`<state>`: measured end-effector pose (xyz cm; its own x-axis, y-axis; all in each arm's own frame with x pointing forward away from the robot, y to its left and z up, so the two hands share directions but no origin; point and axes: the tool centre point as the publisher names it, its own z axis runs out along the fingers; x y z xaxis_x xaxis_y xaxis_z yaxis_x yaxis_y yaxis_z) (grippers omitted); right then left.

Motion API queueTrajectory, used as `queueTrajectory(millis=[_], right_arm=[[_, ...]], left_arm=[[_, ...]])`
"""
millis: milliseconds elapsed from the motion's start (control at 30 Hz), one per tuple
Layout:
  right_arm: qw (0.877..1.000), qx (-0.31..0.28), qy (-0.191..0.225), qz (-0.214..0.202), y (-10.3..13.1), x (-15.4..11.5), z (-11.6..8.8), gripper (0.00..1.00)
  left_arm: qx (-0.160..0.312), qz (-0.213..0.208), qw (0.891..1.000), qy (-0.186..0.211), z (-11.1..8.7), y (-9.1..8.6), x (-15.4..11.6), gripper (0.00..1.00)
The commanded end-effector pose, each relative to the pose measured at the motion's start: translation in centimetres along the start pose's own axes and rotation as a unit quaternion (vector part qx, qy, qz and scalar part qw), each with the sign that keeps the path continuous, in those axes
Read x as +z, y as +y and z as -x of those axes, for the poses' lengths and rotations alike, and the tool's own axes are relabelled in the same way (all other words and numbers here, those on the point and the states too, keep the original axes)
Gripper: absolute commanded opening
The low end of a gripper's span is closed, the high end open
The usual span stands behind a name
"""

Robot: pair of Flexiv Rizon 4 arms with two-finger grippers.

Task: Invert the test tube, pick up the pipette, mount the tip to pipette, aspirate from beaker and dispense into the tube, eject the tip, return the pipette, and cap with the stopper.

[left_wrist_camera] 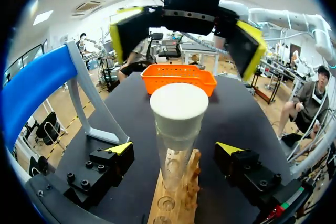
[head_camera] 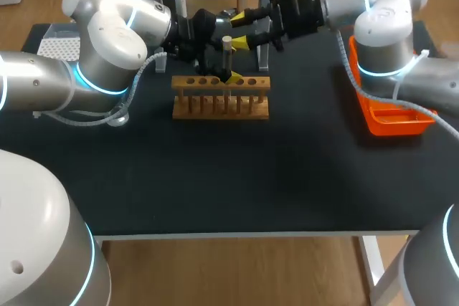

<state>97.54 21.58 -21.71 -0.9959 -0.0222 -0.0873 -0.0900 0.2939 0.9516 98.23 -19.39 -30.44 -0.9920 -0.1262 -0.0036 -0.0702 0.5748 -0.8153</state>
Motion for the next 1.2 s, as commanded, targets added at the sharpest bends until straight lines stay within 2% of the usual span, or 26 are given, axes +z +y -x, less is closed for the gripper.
queueTrajectory(millis=[33,400,967,1200], right_arm=[[1.000,0.003,0.001,0.020,-0.3,0.1,0.0,0.00],[0.998,0.011,0.009,0.057,0.1,0.9,-0.1,0.00],[0.991,0.064,0.010,0.118,0.0,1.8,1.0,0.00],[0.989,0.064,0.017,0.129,0.2,2.0,1.0,0.00]], left_arm=[[0.000,0.001,1.000,0.001,0.1,0.0,0.1,1.00],[0.000,0.001,1.000,0.001,0.1,0.0,0.1,1.00],[0.000,0.001,1.000,0.001,0.1,0.0,0.1,1.00],[0.000,0.001,1.000,0.001,0.1,0.0,0.1,1.00]])
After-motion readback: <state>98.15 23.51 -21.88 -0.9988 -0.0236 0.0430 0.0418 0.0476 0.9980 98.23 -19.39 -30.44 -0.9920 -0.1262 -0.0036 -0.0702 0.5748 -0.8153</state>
